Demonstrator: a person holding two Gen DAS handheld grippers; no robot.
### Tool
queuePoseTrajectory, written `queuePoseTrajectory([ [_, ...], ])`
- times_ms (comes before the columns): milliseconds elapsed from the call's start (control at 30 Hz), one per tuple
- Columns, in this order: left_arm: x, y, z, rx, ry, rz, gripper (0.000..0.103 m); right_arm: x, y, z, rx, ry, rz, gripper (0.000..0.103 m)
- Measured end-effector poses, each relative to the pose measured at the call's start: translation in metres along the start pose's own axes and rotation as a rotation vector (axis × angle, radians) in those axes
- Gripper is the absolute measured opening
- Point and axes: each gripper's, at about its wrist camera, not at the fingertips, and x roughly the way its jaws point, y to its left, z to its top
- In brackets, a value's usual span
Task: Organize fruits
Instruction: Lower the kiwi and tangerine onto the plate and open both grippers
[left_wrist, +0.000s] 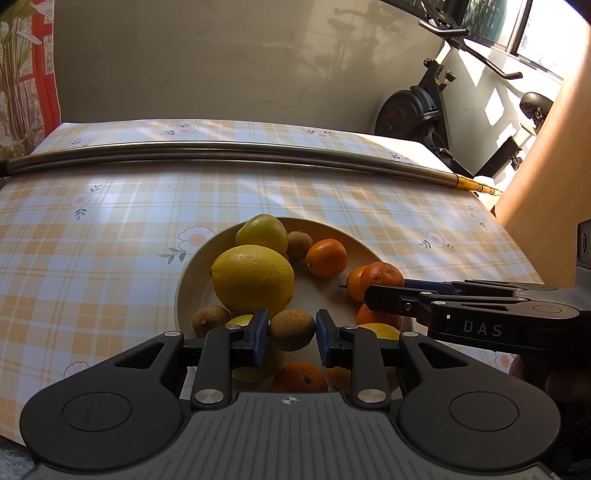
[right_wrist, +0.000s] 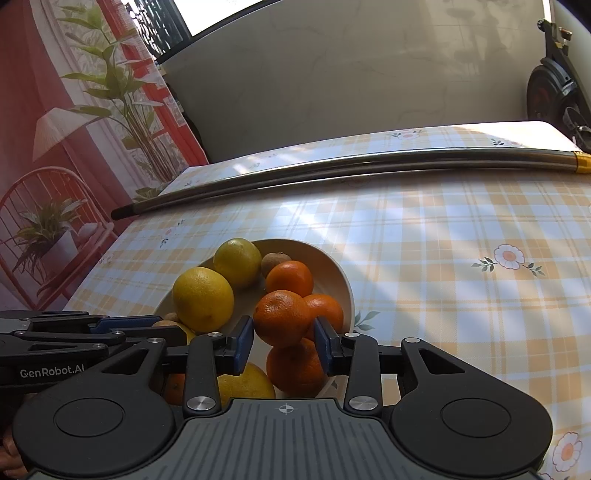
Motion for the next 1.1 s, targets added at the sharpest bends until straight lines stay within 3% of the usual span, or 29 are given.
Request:
queuePoseTrajectory([
  [467, -0.0001, 0.0, -0.0001, 0.0, 0.0, 0.0, 0.029, 0.0012, -0.002, -0.0001, 0.003, 0.0, -0.009, 0.038],
  [1100, 0.0071, -0.0037, 0.0044, 0.023, 0.0, 0.027, 0.031, -0.0048, 0.0008, 0.0019, -0.013, -0.019, -0.016, 0.036],
])
